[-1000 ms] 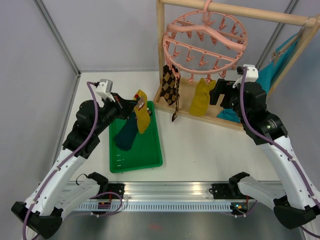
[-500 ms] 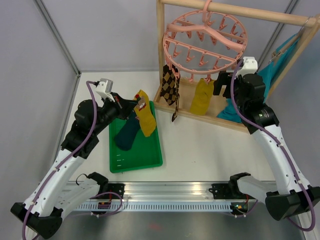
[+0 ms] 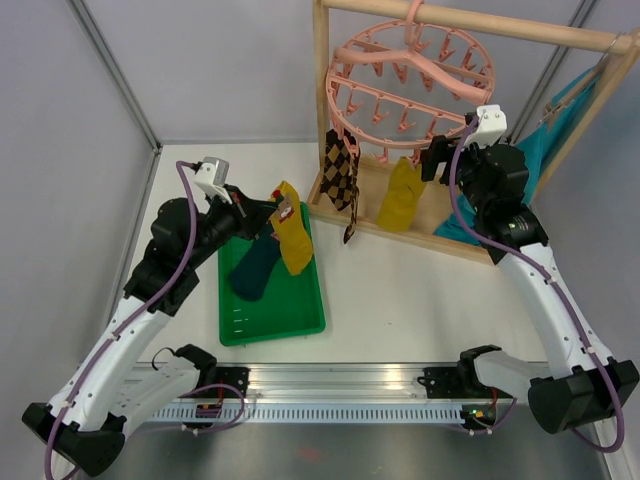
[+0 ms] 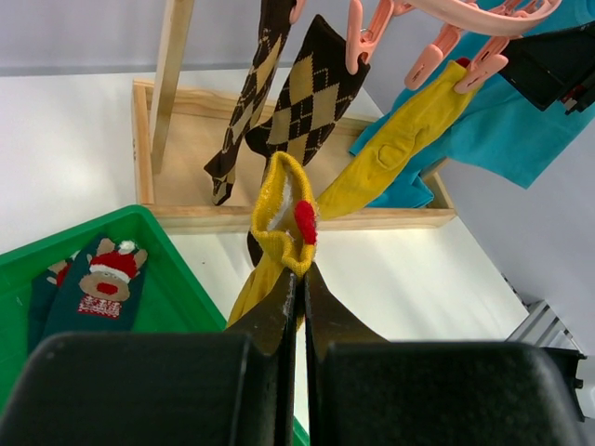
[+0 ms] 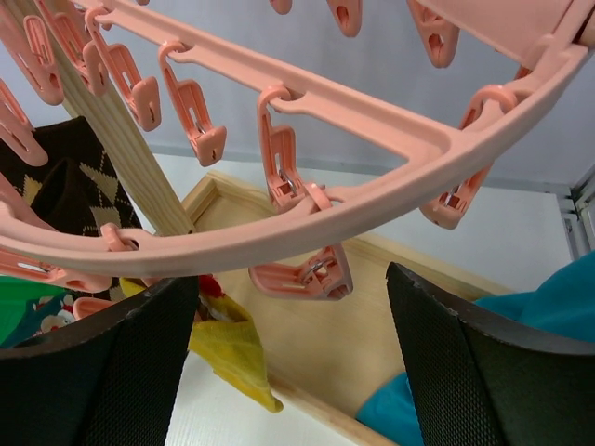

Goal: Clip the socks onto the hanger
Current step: Open the clamp at the hanger.

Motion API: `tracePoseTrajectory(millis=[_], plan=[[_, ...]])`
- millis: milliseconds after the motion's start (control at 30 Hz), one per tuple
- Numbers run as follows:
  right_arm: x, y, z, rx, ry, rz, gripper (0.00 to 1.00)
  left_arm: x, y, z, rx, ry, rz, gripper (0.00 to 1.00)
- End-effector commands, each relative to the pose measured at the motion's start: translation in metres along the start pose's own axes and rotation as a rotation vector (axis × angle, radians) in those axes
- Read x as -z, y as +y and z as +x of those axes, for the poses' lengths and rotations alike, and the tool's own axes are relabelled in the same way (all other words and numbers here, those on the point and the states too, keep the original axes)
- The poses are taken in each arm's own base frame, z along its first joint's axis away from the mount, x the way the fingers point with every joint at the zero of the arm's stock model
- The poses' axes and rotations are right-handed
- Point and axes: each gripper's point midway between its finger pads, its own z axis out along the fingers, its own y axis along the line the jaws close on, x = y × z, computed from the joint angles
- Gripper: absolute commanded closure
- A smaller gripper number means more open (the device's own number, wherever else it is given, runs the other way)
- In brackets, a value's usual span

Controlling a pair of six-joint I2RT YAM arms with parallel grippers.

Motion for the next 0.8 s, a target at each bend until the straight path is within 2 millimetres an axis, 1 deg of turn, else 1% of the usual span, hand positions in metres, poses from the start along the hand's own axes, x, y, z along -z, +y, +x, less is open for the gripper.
tracePoseTrajectory(millis=[0, 167, 267, 333, 400, 500, 567, 600, 667, 700, 767], plan=[[-0.005, 0.003, -0.024, 0.027, -0.088, -0.024, 0.13, 0.002, -0.009, -0.011, -0.044, -0.03, 0.035, 0.98], [-0.008, 0.004, -0.033, 0.022, -0.109, -0.029, 0.18, 0.002, -0.008, -0.012, -0.048, -0.032, 0.031, 0.98], [-0.01, 0.005, -0.036, 0.023, -0.109, -0.03, 0.25, 0.003, -0.007, -0.013, -0.053, -0.033, 0.028, 0.98], [-0.009, 0.005, -0.038, 0.02, -0.115, -0.034, 0.3, 0.003, -0.007, -0.013, -0.053, -0.035, 0.027, 0.98], [-0.007, 0.006, -0.04, 0.016, -0.124, -0.038, 0.3, 0.002, -0.007, -0.013, -0.052, -0.032, 0.026, 0.98], [-0.004, 0.006, -0.044, 0.009, -0.131, -0.037, 0.35, 0.002, -0.007, -0.011, -0.05, -0.028, 0.027, 0.98], [-0.002, 0.006, -0.046, 0.005, -0.136, -0.038, 0.44, 0.002, -0.008, -0.011, -0.049, -0.028, 0.031, 0.98], [-0.001, 0.007, -0.047, 0.002, -0.136, -0.04, 0.51, 0.002, -0.008, -0.011, -0.049, -0.026, 0.032, 0.98], [-0.001, 0.007, -0.048, -0.003, -0.136, -0.04, 0.56, 0.002, -0.008, -0.011, -0.049, -0.026, 0.032, 0.98], [0.001, 0.008, -0.051, -0.012, -0.14, -0.042, 0.63, 0.002, -0.008, -0.01, -0.049, -0.025, 0.034, 0.98], [0.002, 0.014, -0.051, -0.022, -0.139, -0.074, 0.68, 0.002, -0.009, -0.011, -0.051, -0.025, 0.038, 0.98]])
